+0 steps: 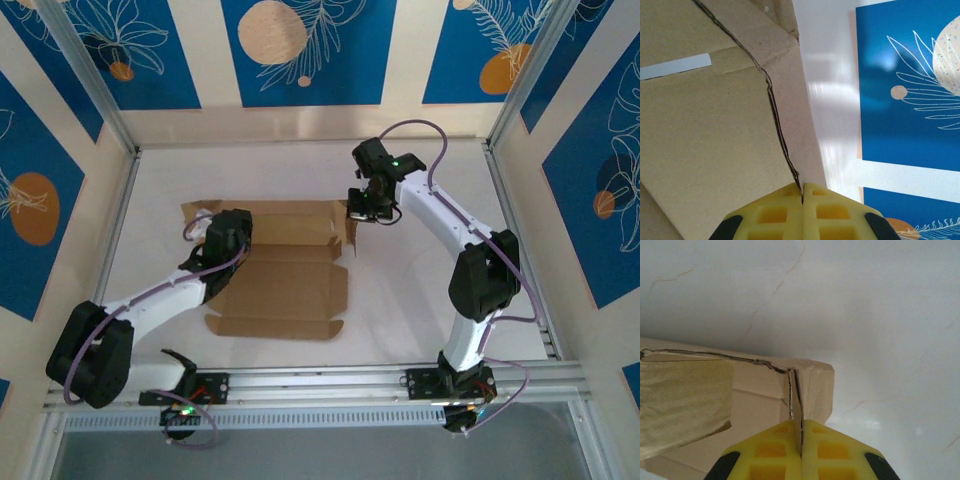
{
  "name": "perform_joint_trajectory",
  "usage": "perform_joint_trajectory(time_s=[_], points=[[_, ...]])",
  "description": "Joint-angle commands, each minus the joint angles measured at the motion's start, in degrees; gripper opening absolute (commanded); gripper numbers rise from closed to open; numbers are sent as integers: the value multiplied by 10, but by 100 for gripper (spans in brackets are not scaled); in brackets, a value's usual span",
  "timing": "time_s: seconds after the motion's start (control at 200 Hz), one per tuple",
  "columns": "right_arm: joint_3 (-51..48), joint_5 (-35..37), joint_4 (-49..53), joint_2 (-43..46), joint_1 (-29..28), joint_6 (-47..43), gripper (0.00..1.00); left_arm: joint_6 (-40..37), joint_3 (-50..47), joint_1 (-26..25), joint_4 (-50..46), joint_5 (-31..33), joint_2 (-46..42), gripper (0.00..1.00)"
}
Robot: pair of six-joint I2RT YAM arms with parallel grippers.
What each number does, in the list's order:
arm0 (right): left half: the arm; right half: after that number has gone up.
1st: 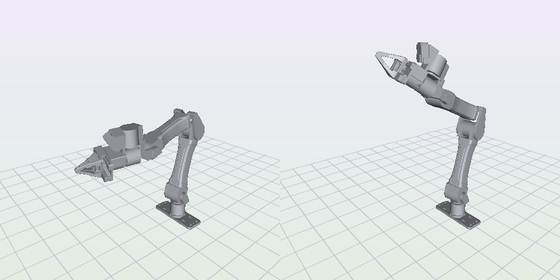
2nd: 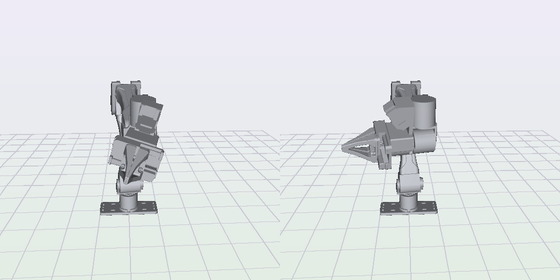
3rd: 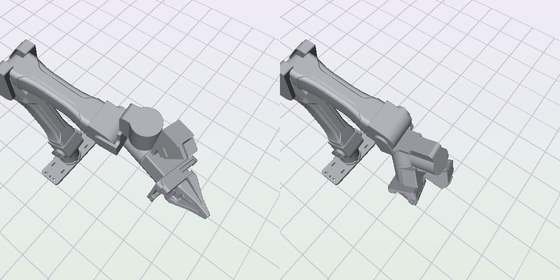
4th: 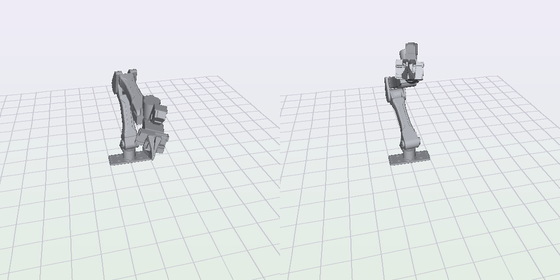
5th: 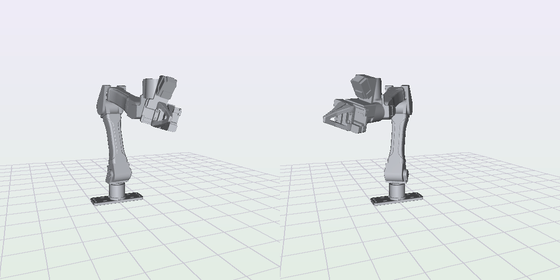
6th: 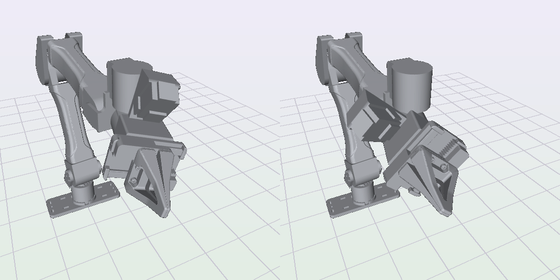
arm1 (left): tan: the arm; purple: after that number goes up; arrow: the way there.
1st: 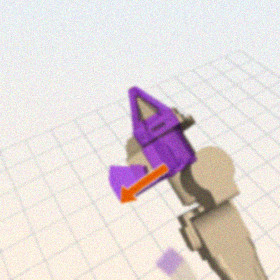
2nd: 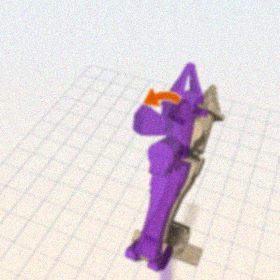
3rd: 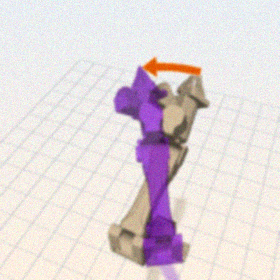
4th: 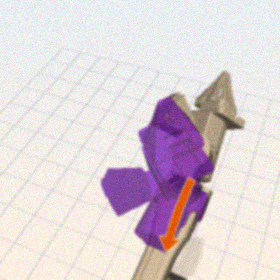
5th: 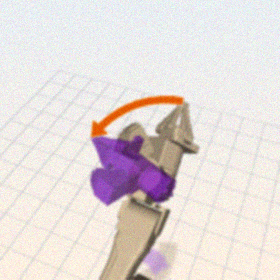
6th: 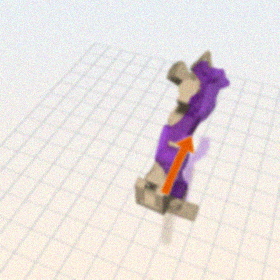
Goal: Fold the paper box
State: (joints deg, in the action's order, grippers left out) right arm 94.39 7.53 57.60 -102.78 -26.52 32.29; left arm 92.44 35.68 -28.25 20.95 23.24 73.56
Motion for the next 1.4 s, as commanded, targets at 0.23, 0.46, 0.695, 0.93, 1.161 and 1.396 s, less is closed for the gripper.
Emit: perform_joint_trajectory(time_s=[0.23,0.46,0.695,0.93,1.161,1.396], points=[[40,-57,25,20,2,170,0,-46,-12,4,-14,65,-15,0],[57,1,-36,15,-15,135,0,-107,-19,5,83,82,-5,0],[128,-20,-92,-51,6,64,0,-154,-33,4,139,90,-2,0],[174,-51,-117,-130,19,73,0,-197,-55,-1,235,113,31,0],[99,9,-187,-102,-9,5,0,-219,-93,-18,315,120,63,0],[-28,32,-241,-31,-24,-74,0,-275,-135,-22,367,130,61,0]])
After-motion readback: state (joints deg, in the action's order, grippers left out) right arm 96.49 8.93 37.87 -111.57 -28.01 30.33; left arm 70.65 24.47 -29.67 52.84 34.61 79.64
